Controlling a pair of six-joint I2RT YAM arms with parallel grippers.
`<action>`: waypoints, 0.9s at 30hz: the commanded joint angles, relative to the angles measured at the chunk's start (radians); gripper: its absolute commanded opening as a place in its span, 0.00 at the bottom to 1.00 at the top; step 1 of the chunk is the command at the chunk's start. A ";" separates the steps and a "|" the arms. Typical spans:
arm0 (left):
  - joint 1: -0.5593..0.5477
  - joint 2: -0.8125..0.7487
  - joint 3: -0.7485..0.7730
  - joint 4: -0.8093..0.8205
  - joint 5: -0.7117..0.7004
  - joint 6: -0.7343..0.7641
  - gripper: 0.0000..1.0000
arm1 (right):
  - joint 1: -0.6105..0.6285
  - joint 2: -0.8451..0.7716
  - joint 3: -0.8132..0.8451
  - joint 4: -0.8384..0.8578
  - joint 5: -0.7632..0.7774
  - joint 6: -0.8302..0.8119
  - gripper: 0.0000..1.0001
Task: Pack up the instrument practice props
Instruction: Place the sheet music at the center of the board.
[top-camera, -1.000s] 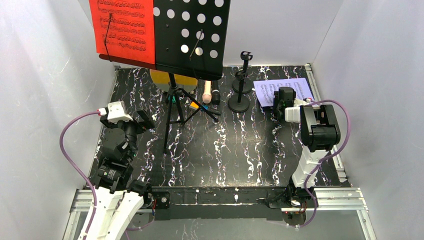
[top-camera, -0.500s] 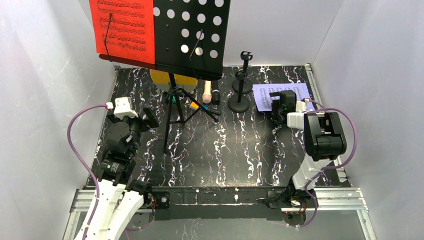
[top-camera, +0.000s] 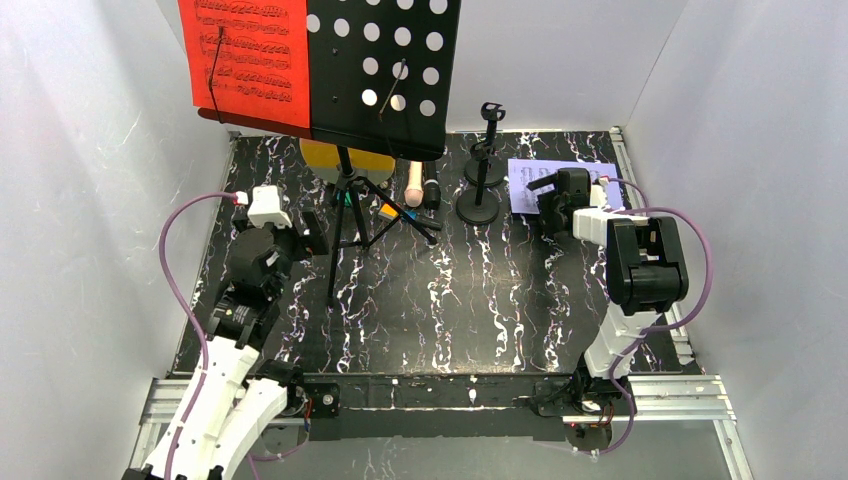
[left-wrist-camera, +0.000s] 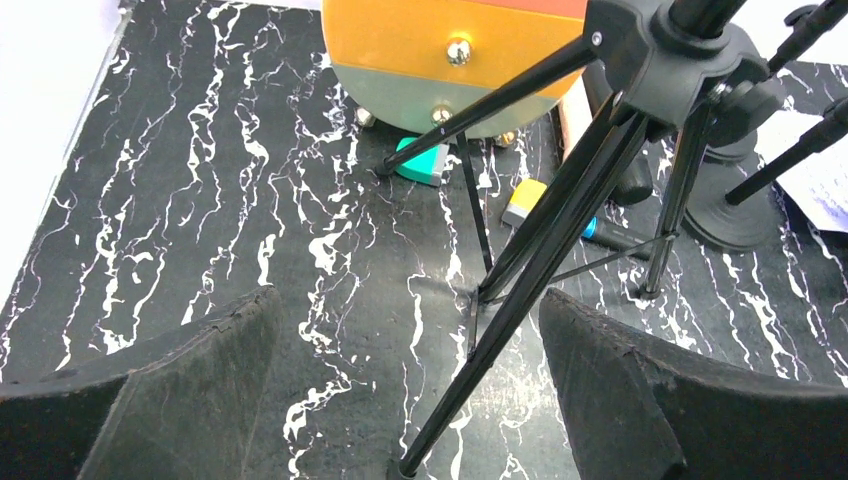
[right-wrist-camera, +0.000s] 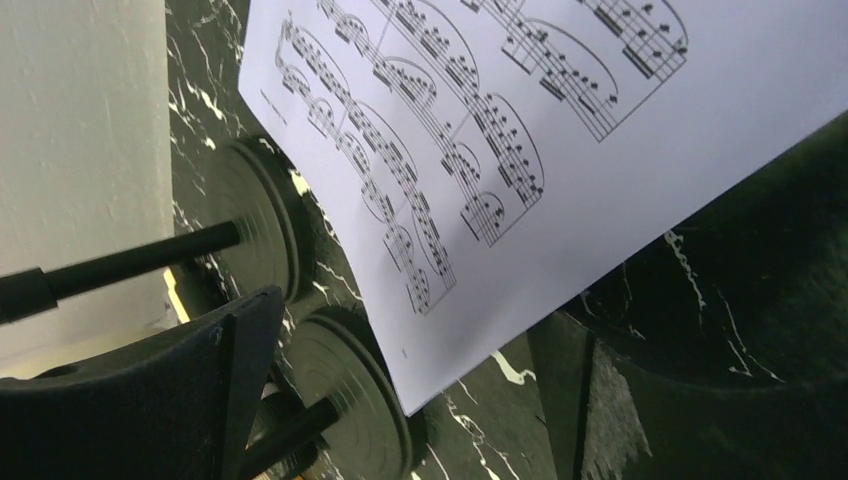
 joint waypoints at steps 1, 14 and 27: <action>0.007 0.005 -0.014 -0.002 0.023 0.014 0.98 | 0.001 -0.006 -0.081 -0.106 -0.057 -0.058 0.99; 0.007 0.095 -0.043 0.044 0.193 0.092 0.98 | 0.107 -0.282 -0.228 -0.075 -0.110 -0.446 0.99; 0.006 0.313 -0.028 0.113 0.372 0.140 0.89 | 0.438 -0.474 -0.379 0.265 -0.223 -0.759 0.99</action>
